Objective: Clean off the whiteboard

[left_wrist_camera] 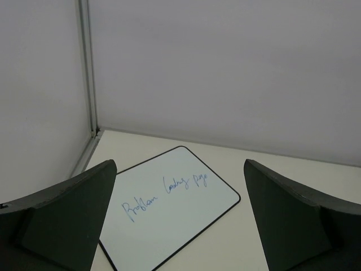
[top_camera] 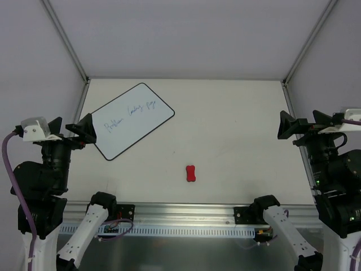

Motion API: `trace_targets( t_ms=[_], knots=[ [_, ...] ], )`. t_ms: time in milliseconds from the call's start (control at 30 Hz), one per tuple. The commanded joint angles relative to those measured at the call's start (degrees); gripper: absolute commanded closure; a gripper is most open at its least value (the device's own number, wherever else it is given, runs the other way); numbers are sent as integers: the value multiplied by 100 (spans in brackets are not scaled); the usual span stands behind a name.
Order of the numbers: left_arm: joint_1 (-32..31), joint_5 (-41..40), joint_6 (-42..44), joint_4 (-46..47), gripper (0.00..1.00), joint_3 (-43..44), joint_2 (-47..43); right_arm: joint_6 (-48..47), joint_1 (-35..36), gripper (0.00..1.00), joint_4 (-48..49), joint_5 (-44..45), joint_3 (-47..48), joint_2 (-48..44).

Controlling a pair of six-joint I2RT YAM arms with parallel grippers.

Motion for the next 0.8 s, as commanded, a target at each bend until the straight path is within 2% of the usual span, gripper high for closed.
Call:
trace_targets(
  t_ms=[0,133,267,467,533,667,767],
  knots=[
    [-57,164,-249,41,1,-123,275,260,-33,1,-24,-412,-105,139],
    [-57,251,-705,-12,1,-237,933,541,-33,1,-51,-903,-378,429],
    [-57,191,-1127,-12,1,-167,1812,656,-33,1,-60,-1939,-589,974],
    [-4,-705,-2032,-3,1,70,3517,885,-24,1,-69,-2776,-984,1818],
    [249,-742,-2304,6,1,236,4235,858,45,1,-8,-2847,-1185,1958],
    [1067,266,-2473,58,1,650,5485,683,414,1,116,-2698,-1538,2073],
    [1532,680,-1816,164,1,1229,6496,682,608,1,230,-2889,-1818,2012]
  ],
)
